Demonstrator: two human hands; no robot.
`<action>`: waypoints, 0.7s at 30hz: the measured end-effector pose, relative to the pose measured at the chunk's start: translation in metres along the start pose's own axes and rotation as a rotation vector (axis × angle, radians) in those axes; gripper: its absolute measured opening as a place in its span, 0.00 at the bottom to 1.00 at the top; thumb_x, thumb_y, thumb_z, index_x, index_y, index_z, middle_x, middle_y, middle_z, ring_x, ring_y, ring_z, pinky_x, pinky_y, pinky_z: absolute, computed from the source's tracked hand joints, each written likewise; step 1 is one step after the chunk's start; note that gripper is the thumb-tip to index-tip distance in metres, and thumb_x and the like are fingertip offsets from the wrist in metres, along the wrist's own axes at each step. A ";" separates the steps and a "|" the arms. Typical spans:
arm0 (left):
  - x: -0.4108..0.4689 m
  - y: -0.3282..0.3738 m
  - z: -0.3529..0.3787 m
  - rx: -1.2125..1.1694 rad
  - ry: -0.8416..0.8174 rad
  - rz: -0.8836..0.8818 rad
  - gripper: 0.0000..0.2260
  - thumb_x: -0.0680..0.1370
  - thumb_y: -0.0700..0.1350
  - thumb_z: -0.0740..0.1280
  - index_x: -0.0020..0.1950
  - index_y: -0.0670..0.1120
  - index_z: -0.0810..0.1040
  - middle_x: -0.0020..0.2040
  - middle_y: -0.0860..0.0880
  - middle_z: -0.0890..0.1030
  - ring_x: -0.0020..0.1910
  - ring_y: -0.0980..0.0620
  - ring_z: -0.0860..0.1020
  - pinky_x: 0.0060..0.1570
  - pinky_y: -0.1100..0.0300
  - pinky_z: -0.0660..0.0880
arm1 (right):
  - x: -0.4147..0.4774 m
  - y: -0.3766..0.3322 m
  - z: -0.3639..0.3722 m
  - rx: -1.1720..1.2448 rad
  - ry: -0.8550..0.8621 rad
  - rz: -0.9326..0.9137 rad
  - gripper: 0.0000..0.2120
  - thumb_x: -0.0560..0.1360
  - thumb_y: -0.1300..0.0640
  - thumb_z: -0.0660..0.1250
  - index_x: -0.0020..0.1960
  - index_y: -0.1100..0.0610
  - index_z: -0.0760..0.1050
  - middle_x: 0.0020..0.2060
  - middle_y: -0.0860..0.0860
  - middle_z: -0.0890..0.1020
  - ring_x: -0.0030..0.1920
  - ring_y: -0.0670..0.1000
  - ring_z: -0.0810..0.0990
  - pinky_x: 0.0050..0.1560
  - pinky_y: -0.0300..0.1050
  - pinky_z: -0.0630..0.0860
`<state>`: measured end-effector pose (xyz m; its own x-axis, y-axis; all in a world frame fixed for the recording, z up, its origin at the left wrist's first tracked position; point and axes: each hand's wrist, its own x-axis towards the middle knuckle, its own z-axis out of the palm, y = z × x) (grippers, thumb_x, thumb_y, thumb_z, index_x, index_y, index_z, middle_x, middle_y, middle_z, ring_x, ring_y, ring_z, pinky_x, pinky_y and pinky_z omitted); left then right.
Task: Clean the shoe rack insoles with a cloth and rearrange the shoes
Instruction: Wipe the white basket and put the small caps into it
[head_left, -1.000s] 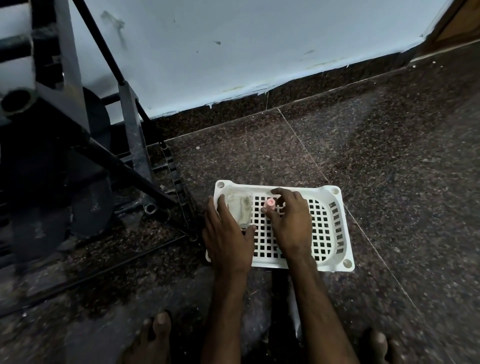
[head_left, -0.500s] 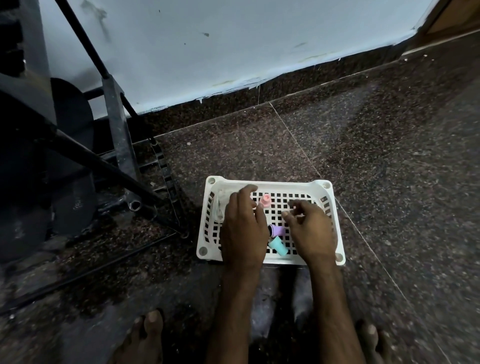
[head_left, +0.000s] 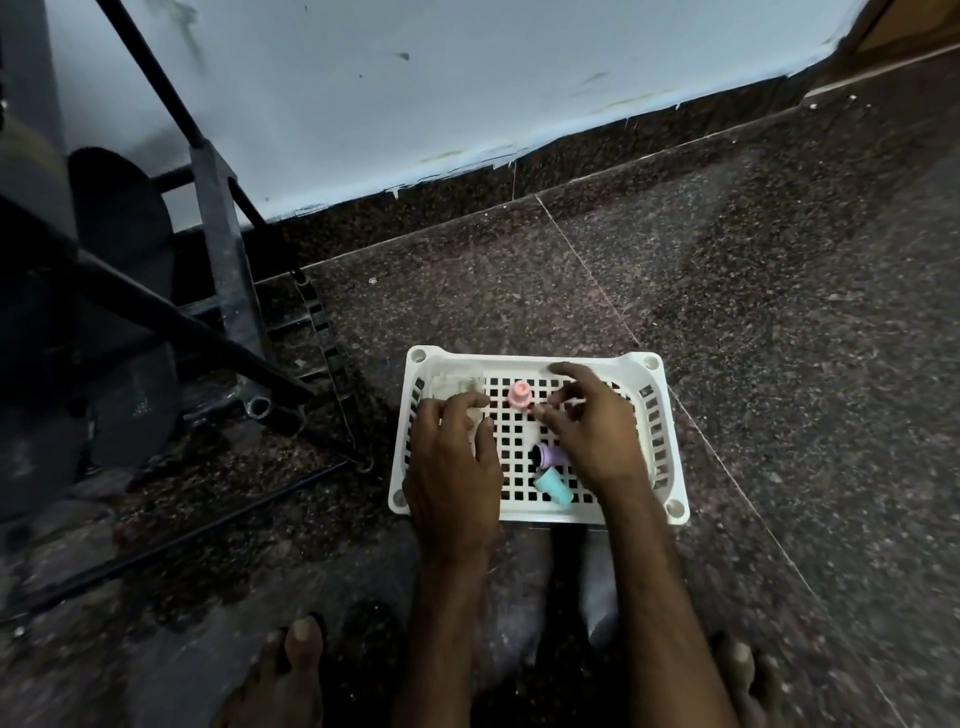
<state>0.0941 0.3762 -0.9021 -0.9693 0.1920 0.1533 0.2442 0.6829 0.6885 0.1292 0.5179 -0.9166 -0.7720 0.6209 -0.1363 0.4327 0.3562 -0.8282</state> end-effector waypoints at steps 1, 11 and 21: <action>-0.002 0.000 0.000 -0.028 0.008 -0.004 0.08 0.77 0.44 0.69 0.55 0.54 0.79 0.51 0.54 0.75 0.49 0.51 0.78 0.39 0.54 0.75 | -0.006 0.004 -0.009 0.023 -0.002 0.023 0.17 0.72 0.59 0.75 0.58 0.48 0.78 0.41 0.47 0.81 0.33 0.39 0.78 0.37 0.34 0.75; -0.031 0.002 0.007 0.072 -0.402 0.012 0.11 0.73 0.60 0.70 0.49 0.56 0.77 0.45 0.58 0.77 0.45 0.56 0.77 0.40 0.55 0.74 | -0.024 0.016 -0.018 -0.203 -0.227 -0.020 0.18 0.68 0.66 0.76 0.53 0.49 0.83 0.45 0.48 0.73 0.44 0.48 0.76 0.48 0.41 0.74; -0.017 0.007 0.012 0.174 -0.457 -0.070 0.12 0.80 0.58 0.62 0.50 0.51 0.78 0.48 0.54 0.79 0.47 0.52 0.78 0.43 0.56 0.72 | -0.013 0.013 -0.020 -0.247 0.188 -0.038 0.11 0.73 0.58 0.72 0.55 0.55 0.80 0.47 0.52 0.78 0.43 0.54 0.80 0.48 0.45 0.76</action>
<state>0.1125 0.3866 -0.9086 -0.8819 0.4044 -0.2423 0.2176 0.8051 0.5518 0.1543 0.5282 -0.9150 -0.7002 0.7138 0.0142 0.5230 0.5264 -0.6704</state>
